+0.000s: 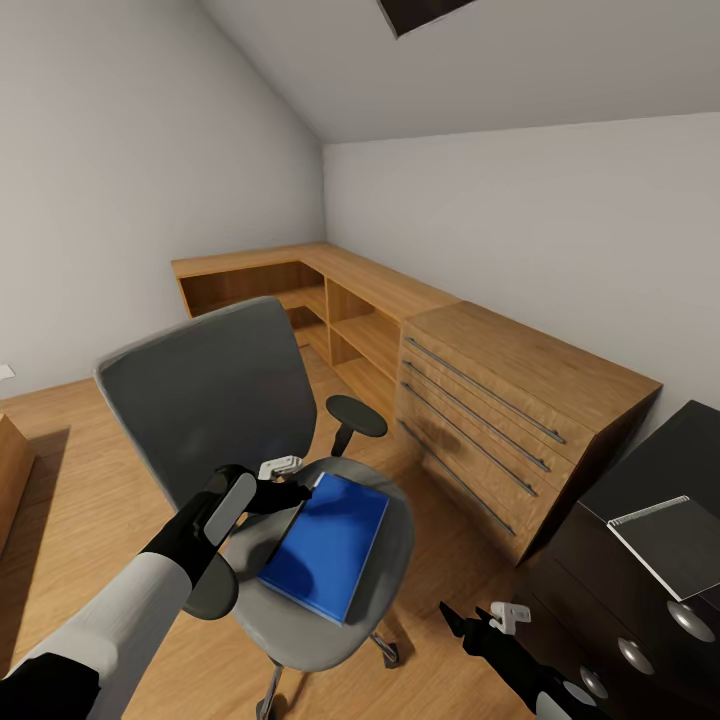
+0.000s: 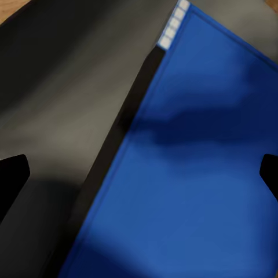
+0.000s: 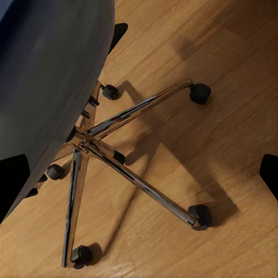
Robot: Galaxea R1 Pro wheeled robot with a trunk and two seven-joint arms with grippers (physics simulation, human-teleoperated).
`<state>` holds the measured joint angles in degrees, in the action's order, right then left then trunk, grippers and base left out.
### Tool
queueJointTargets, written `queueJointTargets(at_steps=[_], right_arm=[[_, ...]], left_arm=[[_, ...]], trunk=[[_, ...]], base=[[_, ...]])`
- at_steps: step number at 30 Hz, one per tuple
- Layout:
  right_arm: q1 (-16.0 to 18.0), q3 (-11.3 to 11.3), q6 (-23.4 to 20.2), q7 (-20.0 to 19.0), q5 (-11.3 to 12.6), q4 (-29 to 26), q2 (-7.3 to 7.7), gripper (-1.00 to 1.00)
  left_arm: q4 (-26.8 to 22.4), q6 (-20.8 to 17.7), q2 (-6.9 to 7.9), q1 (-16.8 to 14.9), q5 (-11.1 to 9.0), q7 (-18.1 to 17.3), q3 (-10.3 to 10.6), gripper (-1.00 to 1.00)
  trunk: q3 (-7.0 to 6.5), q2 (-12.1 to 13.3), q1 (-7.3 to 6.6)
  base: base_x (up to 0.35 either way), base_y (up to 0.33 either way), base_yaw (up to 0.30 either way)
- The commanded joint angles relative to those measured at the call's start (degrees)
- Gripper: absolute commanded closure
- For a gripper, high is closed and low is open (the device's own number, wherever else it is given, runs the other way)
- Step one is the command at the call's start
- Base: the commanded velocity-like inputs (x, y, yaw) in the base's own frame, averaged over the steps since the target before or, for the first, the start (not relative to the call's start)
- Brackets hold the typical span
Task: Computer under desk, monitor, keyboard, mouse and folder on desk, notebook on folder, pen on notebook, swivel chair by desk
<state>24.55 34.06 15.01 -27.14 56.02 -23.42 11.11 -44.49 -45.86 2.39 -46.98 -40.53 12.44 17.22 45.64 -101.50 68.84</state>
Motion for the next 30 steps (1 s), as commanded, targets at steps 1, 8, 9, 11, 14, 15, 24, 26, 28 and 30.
queueJointTargets(at_steps=[1,8,9,11,14,15,24,26,28,30], right_arm=[[0.1,0.5,0.3,-0.1,0.6,0.0,0.05,-1.0],[0.1,0.5,0.3,-0.1,0.6,0.0,0.03,-1.0],[0.1,0.6,0.3,-0.1,0.6,0.0,0.04,-1.0],[0.1,0.6,0.3,-0.1,0.6,0.0,0.01,-1.0],[0.1,0.6,0.3,-0.1,0.6,0.0,-0.02,-1.0],[0.1,0.6,0.3,-0.1,0.6,0.0,-0.02,-1.0],[0.1,0.6,0.3,-0.1,0.6,0.0,-0.03,-1.0],[0.1,0.6,0.3,-0.1,0.6,0.0,-0.04,-1.0],[0.1,0.6,0.3,-0.1,0.6,0.0,-0.04,-1.0],[0.1,0.6,0.3,-0.1,0.6,0.0,-0.04,-1.0]], left_arm=[[-0.1,-0.1,0.07,0.0,-0.6,0.6,0.2,-1.0],[-0.1,-0.2,0.07,0.0,-0.5,0.6,0.2,-1.0],[-0.1,-0.2,0.07,0.0,-0.5,0.6,0.2,-1.0],[-0.1,-0.2,0.07,0.0,-0.5,0.7,0.2,-1.0],[-0.1,-0.3,0.09,0.0,-0.5,0.7,0.1,-1.0],[-0.1,-0.3,0.08,0.0,-0.5,0.7,0.1,-1.0],[-0.1,-0.4,0.07,0.0,-0.3,0.8,-0.1,-1.0],[-0.1,-0.4,0.07,0.0,-0.3,0.8,0.0,-1.0],[-0.1,-0.4,0.07,0.0,-0.4,0.8,-0.1,-1.0],[-0.1,-0.4,0.07,0.0,-0.4,0.8,-0.1,-1.0]], trunk=[[0.05,0.0,-0.01],[0.05,0.0,-0.01],[0.05,0.0,-0.01],[0.05,0.0,-0.01],[0.05,0.0,-0.01],[0.05,0.0,-0.01],[1.67,-3.6,1.97],[2.02,-4.4,2.41],[2.02,-4.4,2.41],[2.02,-4.4,2.41]], base=[[0.0,0.0,0.0],[0.0,0.0,0.0],[0.0,0.0,0.0],[0.0,0.0,0.0],[0.0,0.0,0.0],[0.0,0.0,0.0],[0.0,0.0,0.0],[0.0,0.0,0.0],[0.0,0.0,0.0],[0.0,0.0,0.0]])
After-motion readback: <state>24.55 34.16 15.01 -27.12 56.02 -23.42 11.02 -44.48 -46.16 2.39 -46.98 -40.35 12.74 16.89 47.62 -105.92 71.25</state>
